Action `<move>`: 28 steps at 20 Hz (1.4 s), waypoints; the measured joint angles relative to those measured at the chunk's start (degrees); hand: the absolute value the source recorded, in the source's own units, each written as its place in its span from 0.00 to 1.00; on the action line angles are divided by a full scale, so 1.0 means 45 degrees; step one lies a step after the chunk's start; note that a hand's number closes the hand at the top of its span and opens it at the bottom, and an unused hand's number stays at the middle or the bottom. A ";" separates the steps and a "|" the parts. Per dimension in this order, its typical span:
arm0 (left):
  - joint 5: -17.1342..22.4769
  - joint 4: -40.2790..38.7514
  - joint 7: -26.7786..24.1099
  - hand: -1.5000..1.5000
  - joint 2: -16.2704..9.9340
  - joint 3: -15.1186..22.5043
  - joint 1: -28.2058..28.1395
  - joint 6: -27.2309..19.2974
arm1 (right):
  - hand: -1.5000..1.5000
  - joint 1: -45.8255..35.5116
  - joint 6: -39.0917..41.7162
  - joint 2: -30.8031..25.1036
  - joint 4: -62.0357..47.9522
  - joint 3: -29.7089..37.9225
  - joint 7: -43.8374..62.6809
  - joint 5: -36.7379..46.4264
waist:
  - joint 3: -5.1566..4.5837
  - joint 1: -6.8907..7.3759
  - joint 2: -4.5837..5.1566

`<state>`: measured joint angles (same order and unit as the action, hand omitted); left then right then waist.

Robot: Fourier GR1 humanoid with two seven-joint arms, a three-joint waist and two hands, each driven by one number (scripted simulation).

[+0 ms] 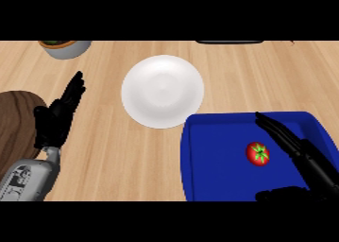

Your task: Pick the tomato from the tray and place it in the plate

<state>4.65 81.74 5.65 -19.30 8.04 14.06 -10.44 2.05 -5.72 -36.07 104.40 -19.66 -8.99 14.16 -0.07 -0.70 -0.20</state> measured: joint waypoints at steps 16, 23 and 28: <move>-0.0605 -0.0415 -0.0216 0.50 0.0617 -0.0185 0.0202 0.0277 | 0.00 -0.1847 0.5795 -0.2306 0.1762 0.0783 0.6614 -0.0070 | 0.0006 0.0161 0.0044; -0.0886 -0.0091 -0.0173 0.50 0.0810 -0.0469 -0.0035 0.0569 | 0.00 -0.2305 0.6934 -0.1316 0.0136 0.0660 0.6150 0.1131 | 0.0013 0.0200 0.0048; -0.1061 -0.0185 -0.0182 0.50 0.0988 -0.0684 0.0046 0.0740 | 0.00 -0.2526 0.7117 -0.0355 -0.0909 0.0010 0.6090 0.2669 | 0.0013 0.0197 0.0051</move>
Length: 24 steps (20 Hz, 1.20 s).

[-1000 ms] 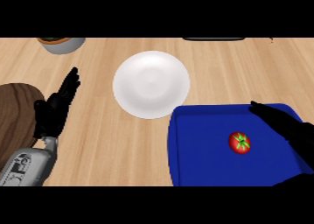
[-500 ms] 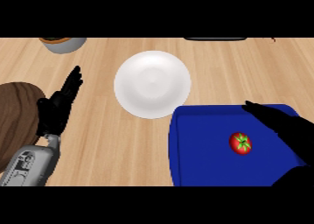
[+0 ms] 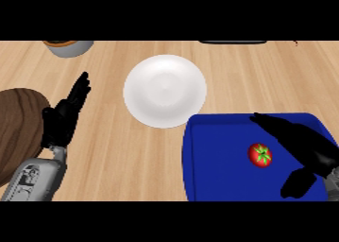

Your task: Pick the tomato from the tray and place it in the plate

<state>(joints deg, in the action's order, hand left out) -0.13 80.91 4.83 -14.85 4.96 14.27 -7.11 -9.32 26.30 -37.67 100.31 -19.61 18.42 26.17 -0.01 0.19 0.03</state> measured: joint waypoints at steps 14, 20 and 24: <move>-0.0518 -0.0243 -0.0083 0.50 0.0388 -0.0755 0.0138 0.0582 | 0.00 -0.0280 -0.0367 0.1895 -0.3819 0.0144 -0.2259 0.3115 | 0.0004 -0.0029 0.0002; -0.0791 -0.0077 0.0398 0.50 0.0599 -0.0938 0.0444 0.0735 | 1.00 -0.0247 -0.0466 0.2383 -0.4012 0.0545 -0.2908 0.3987 | 0.0004 -0.0039 -0.0005; -0.0804 0.0196 0.0353 0.50 0.0698 -0.1050 0.0144 0.0885 | 1.00 -0.0537 -0.1436 0.2679 -0.5108 0.0839 -0.3924 0.4688 | 0.0004 -0.0014 -0.0003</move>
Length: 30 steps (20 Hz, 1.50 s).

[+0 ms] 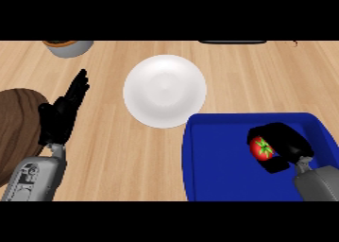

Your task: Pick the tomato from the tray and place it in the plate

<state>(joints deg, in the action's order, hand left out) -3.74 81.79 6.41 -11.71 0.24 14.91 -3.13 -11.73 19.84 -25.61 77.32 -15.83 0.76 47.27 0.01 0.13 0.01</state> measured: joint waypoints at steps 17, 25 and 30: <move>-0.0197 0.0036 -0.0078 0.50 -0.0010 -0.0509 -0.0373 0.0261 | 1.00 0.1346 -0.3483 0.2448 0.2056 0.2347 0.4794 0.2154 | -0.0022 -0.0405 -0.0115; -0.0349 -0.0020 -0.0253 0.50 0.0183 -0.0360 -0.0268 0.0229 | 1.00 0.1030 -0.4724 0.3475 0.6105 0.1433 0.6933 0.4195 | -0.0016 -0.0199 -0.0076; -0.0363 -0.0141 -0.0325 0.50 0.0179 -0.0390 -0.0201 0.0354 | 1.00 -0.0282 -0.4579 0.4545 0.6717 0.0160 0.7523 0.4973 | -0.0013 -0.0040 -0.0035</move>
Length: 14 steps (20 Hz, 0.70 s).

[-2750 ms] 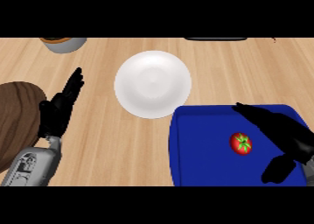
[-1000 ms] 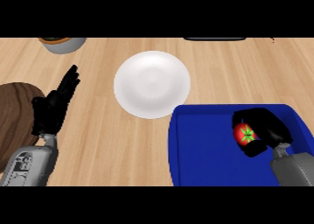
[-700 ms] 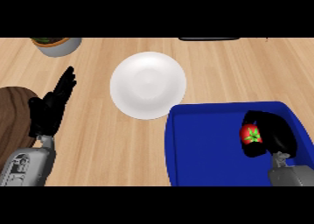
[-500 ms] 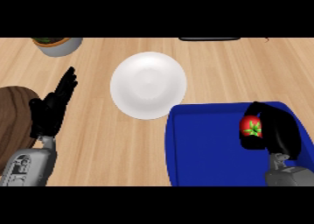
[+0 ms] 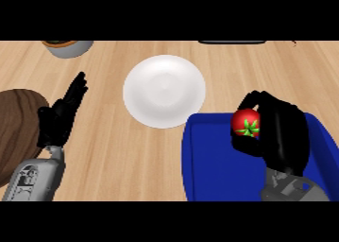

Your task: Pick the tomato from the tray and place it in the plate

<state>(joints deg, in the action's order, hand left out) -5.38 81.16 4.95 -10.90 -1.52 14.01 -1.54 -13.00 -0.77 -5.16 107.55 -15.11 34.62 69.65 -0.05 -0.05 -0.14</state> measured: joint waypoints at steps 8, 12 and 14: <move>-0.0090 -0.0209 -0.0009 0.50 0.0161 0.0039 0.0307 0.0085 | 1.00 -0.3517 -0.0815 0.0974 -0.3486 -0.0212 0.0991 -0.1503 | 0.0007 0.0212 0.0064; -0.0096 -0.0005 0.0205 0.50 0.0163 0.0009 0.0372 0.0116 | 1.00 -0.5322 -0.2036 0.1081 -0.6120 -0.0407 0.1069 -0.2571 | 0.0009 0.0295 0.0082; -0.0161 0.0156 0.0289 0.50 0.0237 0.0079 0.0242 0.0077 | 1.00 -0.5989 -0.2802 0.1106 -0.7471 -0.0524 0.0899 -0.3127 | 0.0010 0.0324 0.0087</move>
<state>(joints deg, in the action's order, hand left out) -6.10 81.86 6.25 -9.83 -1.16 15.10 -1.19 -39.95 -13.38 -0.18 73.93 -17.47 38.66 55.57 0.00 1.40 0.25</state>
